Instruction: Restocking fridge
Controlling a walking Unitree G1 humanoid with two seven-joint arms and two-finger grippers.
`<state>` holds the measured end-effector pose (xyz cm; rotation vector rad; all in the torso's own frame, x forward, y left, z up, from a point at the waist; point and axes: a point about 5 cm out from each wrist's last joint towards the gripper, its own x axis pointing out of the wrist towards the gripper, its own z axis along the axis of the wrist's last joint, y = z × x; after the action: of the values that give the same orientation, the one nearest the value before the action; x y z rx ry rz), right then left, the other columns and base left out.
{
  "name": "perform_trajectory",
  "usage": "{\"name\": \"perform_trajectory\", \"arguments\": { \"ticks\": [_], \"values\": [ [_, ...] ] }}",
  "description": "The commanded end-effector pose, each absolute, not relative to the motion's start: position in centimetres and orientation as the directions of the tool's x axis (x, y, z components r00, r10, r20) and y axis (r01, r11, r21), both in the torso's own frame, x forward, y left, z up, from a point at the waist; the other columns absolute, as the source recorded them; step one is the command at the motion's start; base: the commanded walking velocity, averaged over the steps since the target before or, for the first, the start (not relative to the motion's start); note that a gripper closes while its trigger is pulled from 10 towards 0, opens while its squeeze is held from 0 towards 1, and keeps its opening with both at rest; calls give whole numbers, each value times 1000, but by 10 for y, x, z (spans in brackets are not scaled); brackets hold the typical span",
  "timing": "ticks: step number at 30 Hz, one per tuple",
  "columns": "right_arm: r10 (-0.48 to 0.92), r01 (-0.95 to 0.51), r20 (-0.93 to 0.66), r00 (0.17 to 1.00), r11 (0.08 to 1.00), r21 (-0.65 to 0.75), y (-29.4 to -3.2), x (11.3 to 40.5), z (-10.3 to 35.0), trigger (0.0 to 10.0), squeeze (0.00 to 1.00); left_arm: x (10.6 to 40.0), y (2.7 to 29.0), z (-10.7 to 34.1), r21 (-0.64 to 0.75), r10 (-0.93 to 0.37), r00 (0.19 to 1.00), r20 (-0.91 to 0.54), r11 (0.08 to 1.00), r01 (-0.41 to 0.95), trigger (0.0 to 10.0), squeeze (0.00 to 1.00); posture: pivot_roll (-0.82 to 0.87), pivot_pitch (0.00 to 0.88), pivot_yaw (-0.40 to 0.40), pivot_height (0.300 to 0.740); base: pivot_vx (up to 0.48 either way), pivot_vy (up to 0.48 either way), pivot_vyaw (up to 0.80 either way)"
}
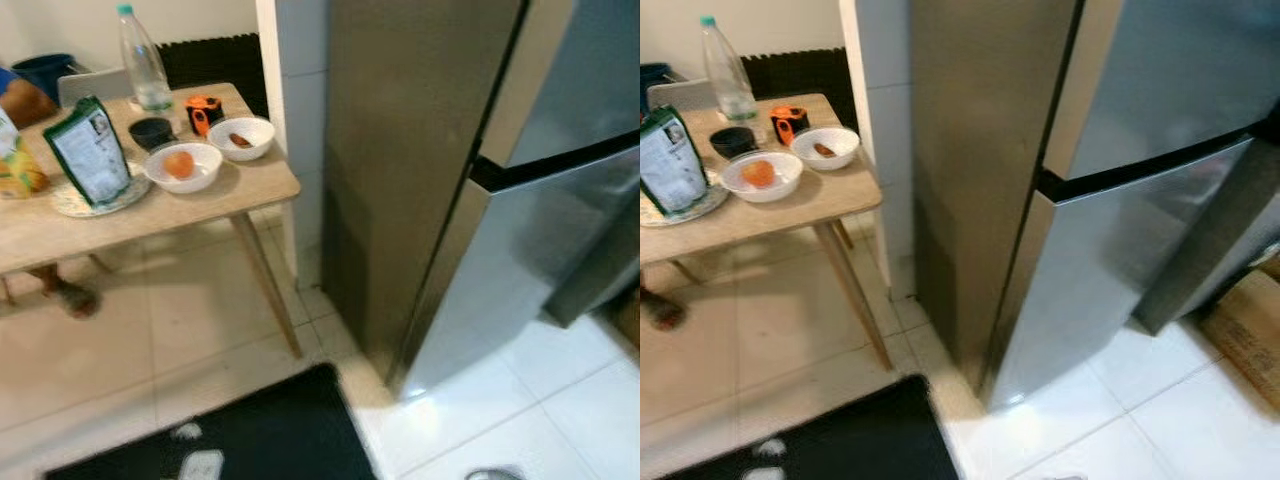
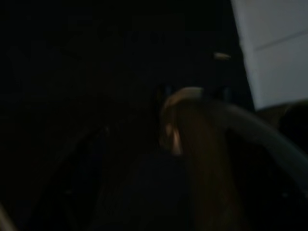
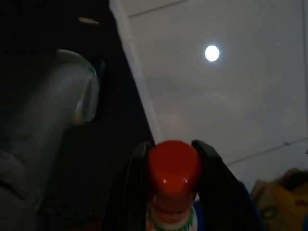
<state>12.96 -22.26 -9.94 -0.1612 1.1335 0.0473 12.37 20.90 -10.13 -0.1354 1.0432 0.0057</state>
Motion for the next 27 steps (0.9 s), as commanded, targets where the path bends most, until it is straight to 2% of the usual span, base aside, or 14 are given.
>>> {"name": "perform_trajectory", "arguments": {
  "ticks": [1,4,11,27],
  "values": [
    [-62,-98,-906,418,989,-113,-227,127,-99,10000,0,115,205,-105,-118,-75,470,-880,991,-63,10000,0,-35,66,-29,740,0,-345,0],
    [-65,-91,-907,415,989,-113,-228,127,-99,10000,0,115,205,-105,-118,-75,470,-880,991,-63,10000,0,-35,66,-29,740,0,-345,0],
    [-64,-83,-908,414,991,-107,-227,128,-99,10000,0,116,206,-104,-113,-55,480,-876,989,-92,10000,0,-35,65,-29,740,0,-85,-720],
    [-60,-91,-904,423,990,-108,-226,130,-99,10000,0,126,209,-101,-101,-42,513,-858,991,-89,10000,0,-35,66,-30,740,0,0,0]
  ]
}}
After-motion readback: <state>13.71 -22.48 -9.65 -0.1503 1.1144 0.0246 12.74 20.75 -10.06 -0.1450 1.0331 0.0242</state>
